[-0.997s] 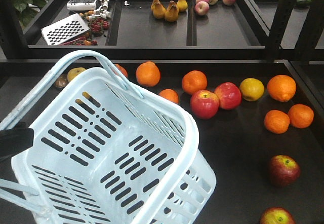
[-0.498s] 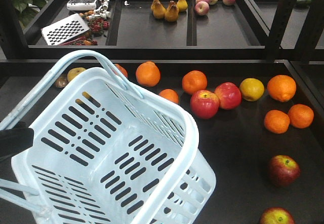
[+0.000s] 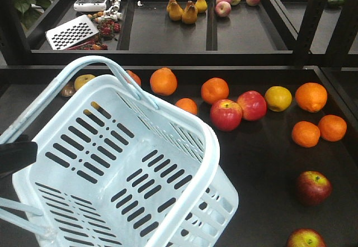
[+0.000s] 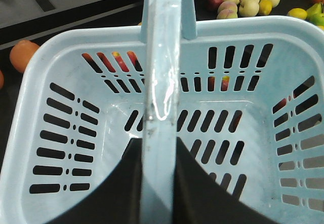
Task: Pick three apples into basket with both arms
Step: 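Lower the light-blue basket onto the table with the left gripper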
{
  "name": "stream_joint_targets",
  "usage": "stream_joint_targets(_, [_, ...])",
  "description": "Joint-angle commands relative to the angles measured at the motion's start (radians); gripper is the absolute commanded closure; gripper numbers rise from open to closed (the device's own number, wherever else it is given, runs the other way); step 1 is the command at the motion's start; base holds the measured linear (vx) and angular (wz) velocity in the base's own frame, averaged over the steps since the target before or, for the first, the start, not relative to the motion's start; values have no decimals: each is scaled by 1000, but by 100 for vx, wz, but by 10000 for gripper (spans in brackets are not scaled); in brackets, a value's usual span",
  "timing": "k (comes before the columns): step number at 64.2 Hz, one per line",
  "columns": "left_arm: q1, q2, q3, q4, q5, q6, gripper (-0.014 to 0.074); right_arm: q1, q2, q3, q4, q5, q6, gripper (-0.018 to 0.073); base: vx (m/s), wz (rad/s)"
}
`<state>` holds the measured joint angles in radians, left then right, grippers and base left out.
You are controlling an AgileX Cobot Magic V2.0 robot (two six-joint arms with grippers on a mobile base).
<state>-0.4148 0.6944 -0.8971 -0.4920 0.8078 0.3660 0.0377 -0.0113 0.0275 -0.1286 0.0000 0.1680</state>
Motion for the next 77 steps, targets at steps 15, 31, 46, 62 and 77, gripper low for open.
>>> stream_joint_targets(15, [-2,61,-61,-44,-86,63,603,-6,-13,14,-8,-76,-8,564,0,0])
stream_joint_targets(31, [-2,285,-244,-76,-25,232,603,-6,-13,14,-8,-76,-8,564,0,0])
stream_joint_targets(46, [-2,543,-438,-242,79,498,603,-6,-13,14,-8,-76,-8,564,0,0])
stream_joint_targets(62, [-2,821,-608,-306,150,653,603,-6,-13,14,-8,-76,-8,564,0,0])
stream_joint_targets(77, [-2,1045,-771,-299,229,748,603,-6,-13,14,-8,-76,-8,564,0,0])
